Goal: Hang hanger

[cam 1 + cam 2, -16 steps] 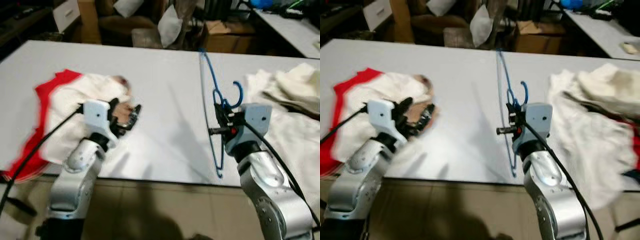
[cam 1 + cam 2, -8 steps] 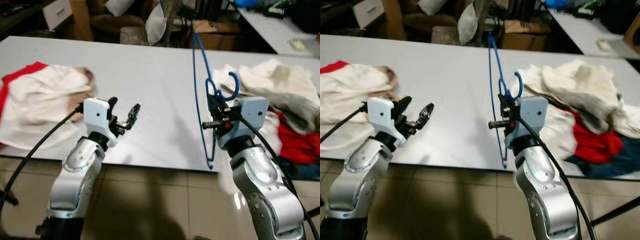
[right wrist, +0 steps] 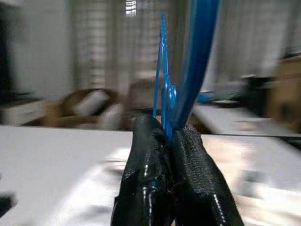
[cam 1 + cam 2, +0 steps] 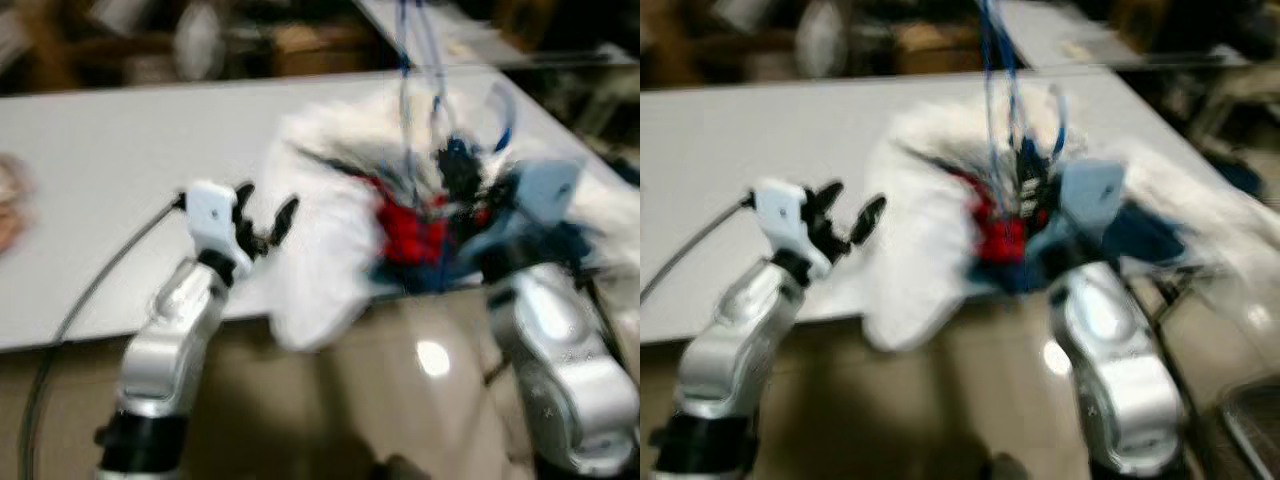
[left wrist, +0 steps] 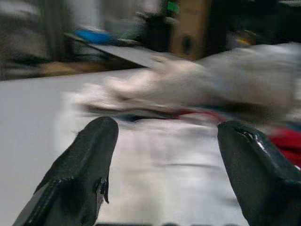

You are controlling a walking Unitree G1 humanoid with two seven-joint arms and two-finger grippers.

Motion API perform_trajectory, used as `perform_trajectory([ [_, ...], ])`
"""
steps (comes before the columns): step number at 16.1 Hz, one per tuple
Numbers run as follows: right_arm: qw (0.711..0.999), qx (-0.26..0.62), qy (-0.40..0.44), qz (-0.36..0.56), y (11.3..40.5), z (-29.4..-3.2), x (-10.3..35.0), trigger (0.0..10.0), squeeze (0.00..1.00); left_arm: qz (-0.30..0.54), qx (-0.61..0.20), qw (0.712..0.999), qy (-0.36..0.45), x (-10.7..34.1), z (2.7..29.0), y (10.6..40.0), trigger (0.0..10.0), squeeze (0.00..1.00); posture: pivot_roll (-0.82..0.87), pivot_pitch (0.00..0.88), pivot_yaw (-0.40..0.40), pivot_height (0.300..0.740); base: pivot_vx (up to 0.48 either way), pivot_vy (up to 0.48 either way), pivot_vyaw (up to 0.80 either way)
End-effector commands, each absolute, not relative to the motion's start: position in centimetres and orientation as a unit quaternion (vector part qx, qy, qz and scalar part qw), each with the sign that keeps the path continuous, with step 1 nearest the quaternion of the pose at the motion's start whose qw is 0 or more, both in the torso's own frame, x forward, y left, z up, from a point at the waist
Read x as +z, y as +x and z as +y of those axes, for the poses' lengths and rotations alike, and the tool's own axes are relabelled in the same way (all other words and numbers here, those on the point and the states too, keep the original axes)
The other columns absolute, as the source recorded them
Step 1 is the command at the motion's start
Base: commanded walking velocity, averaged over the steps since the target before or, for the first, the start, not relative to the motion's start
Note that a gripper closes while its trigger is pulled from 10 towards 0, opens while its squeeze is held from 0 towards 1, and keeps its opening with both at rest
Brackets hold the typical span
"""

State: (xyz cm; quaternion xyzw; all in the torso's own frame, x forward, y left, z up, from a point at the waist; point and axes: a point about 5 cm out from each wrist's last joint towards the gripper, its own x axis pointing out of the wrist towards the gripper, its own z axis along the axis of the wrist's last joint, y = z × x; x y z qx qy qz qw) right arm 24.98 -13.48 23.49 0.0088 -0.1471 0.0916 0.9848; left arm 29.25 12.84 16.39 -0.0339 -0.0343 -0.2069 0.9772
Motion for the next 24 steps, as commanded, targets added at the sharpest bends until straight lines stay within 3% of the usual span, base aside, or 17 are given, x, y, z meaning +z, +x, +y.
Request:
perform_trajectory([
  [1, 0.984, 0.067, 0.022, -0.162, 24.5, -14.0, 24.1, 10.0, 0.0, -0.038, -0.195, 0.98, -0.025, 16.6, 13.7, 29.4, 10.0, 0.06, -0.11, 0.042, 0.043, 0.74, 0.0, 0.48, -0.8],
  [3, 0.995, 0.005, 0.019, -0.1, 24.6, -15.8, 21.7, 10.0, 0.0, -0.04, -0.188, 0.981, 0.001, 16.5, 13.6, 29.6, 10.0, 0.07, -0.11, 0.042, 0.046, 0.74, 0.0, -0.24, -0.4],
  [7, 1.0, 0.011, 0.027, -0.01, 24.0, -17.6, 17.6, 10.0, 0.0, 0.001, -0.197, 0.98, 0.032, 15.1, 13.7, 30.2, 10.0, 0.07, -0.12, 0.041, 0.055, 0.74, 0.0, -0.12, 0.0],
  [8, 0.998, 0.057, 0.002, 0.018, 23.7, -17.0, 16.6, 10.0, 0.0, 0.034, -0.18, 0.982, 0.035, 14.2, 14.7, 30.6, 10.0, 1.0, -0.13, 0.042, 0.061, 0.74, 0.0, 0.0, 0.0],
  [10, 0.992, 0.114, -0.011, 0.049, 22.8, -16.4, 15.3, 10.0, 0.0, 0.059, -0.104, 0.992, 0.049, 13.2, 16.7, 31.2, 10.0, 1.0, -0.14, 0.045, 0.063, 0.74, 0.0, 0.0, 0.0],
  [12, 0.987, 0.144, -0.021, 0.066, 22.3, -16.2, 14.4, 10.0, 0.0, 0.067, -0.077, 0.994, 0.048, 12.7, 17.4, 31.3, 10.0, 1.0, -0.14, 0.047, 0.062, 0.74, 0.0, 0.0, 0.0],
  [13, 0.986, 0.152, -0.027, 0.069, 22.1, -16.2, 14.2, 10.0, 0.0, 0.071, -0.078, 0.993, 0.053, 12.5, 17.5, 31.3, 10.0, 0.94, -0.14, 0.049, 0.06, 0.74, 0.0, 0.0, 0.0],
  [14, 0.984, 0.161, -0.031, 0.071, 22.1, -16.1, 14.0, 10.0, 0.0, 0.087, -0.111, 0.989, 0.032, 12.0, 16.9, 31.0, 10.0, 0.38, -0.13, 0.052, 0.055, 0.74, 0.0, 0.0, 0.0],
  [15, 0.984, 0.163, -0.032, 0.07, 22.1, -16.1, 14.0, 10.0, 0.0, 0.092, -0.124, 0.988, 0.023, 11.8, 16.6, 30.9, 8.9, 0.16, -0.13, 0.052, 0.055, 0.74, 0.0, 0.0, 0.0],
  [16, 0.984, 0.165, -0.034, 0.063, 22.2, -16.0, 14.2, 10.0, 0.0, 0.097, -0.14, 0.985, 0.01, 11.5, 16.2, 30.7, 1.0, 0.0, -0.12, 0.056, 0.05, 0.74, 0.0, 0.0, 0.0],
  [17, 0.985, 0.163, -0.031, 0.056, 22.4, -15.9, 14.4, 10.0, 0.0, 0.101, -0.143, 0.985, -0.006, 11.2, 16.0, 30.7, 0.0, 0.0, -0.13, 0.058, 0.05, 0.74, 0.0, 0.0, 0.0],
  [24, 0.988, 0.148, -0.036, 0.031, 22.6, -15.7, 14.7, 10.0, 0.0, 0.113, -0.161, 0.98, 0.021, 10.3, 15.9, 31.1, 0.0, 0.0, -0.13, 0.048, 0.068, 0.74, 0.0, 0.0, 0.0],
])
